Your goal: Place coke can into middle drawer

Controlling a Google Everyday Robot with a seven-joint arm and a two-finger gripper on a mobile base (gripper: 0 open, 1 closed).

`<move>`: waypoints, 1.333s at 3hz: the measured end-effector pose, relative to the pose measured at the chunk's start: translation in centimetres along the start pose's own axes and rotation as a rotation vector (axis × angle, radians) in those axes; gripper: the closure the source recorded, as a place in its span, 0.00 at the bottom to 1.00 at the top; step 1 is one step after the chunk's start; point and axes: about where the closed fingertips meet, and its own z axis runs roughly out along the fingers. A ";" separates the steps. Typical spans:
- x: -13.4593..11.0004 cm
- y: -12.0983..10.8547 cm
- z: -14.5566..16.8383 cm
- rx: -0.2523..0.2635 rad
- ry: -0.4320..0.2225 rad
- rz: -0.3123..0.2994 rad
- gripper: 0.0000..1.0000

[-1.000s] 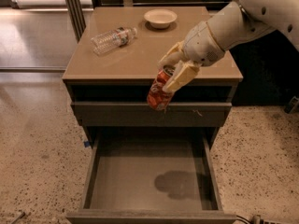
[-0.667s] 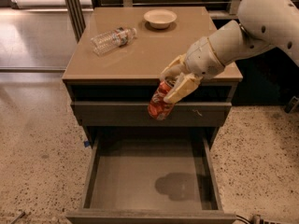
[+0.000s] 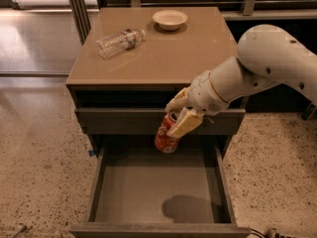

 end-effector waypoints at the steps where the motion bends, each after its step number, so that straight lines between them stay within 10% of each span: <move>1: 1.7 1.0 2.5 0.054 0.165 0.007 1.00; 4: 7.9 1.6 5.5 0.048 0.323 0.069 1.00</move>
Offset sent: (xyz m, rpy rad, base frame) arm -0.0049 0.0034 -0.0275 -0.1379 -0.0284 -0.0617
